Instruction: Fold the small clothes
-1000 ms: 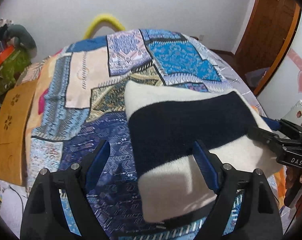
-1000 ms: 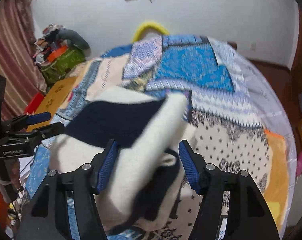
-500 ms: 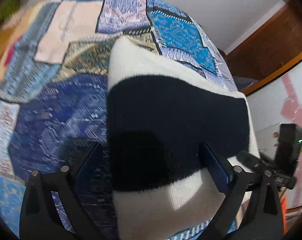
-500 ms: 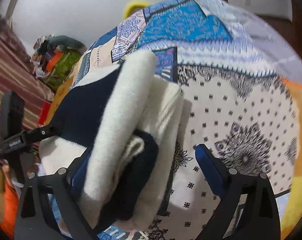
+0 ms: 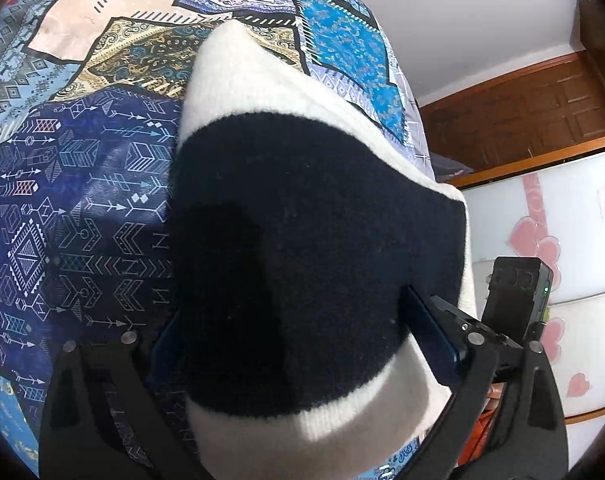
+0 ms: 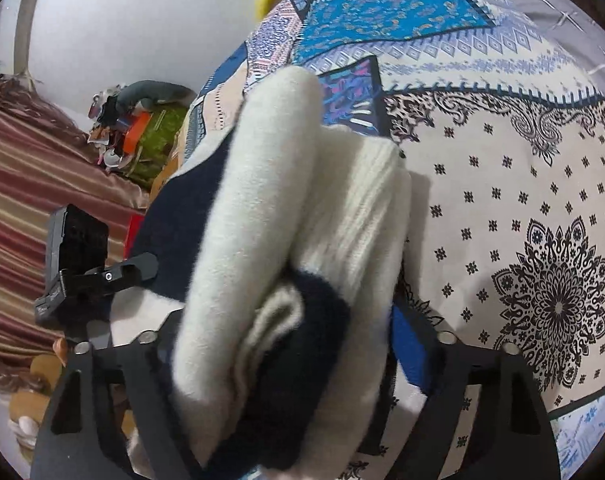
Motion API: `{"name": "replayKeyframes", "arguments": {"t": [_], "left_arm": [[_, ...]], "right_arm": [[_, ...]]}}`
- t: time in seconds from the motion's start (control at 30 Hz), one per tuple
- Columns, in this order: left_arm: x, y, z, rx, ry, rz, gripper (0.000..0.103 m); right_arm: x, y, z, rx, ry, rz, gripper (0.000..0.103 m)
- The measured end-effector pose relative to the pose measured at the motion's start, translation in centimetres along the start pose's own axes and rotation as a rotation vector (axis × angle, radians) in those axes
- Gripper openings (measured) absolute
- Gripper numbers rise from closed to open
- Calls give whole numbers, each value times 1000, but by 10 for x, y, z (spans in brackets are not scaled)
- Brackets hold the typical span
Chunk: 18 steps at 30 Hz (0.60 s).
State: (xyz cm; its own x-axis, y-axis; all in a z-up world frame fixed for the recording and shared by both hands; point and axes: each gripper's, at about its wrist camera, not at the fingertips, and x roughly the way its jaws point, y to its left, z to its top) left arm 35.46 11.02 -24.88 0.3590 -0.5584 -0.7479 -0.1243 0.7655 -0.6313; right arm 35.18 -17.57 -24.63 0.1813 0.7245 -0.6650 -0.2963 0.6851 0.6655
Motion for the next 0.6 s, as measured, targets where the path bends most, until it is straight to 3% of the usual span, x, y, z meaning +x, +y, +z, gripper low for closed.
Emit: {"name": "replayKeyframes", "arguments": {"t": [0.17,0.4,0.6], "left_arm": [[-8,-3,0,6,-6,-33,84],[-31,-12,-7,50,-48,-49,65],[-65,-22,-13,72,-113,-43,64]], "right_arm": [[-9,9,2,-32,-16,-24,51],[-20,35,6,-123,-66,-73,45],[-26,63,14,-191,-102,-50,44]]}}
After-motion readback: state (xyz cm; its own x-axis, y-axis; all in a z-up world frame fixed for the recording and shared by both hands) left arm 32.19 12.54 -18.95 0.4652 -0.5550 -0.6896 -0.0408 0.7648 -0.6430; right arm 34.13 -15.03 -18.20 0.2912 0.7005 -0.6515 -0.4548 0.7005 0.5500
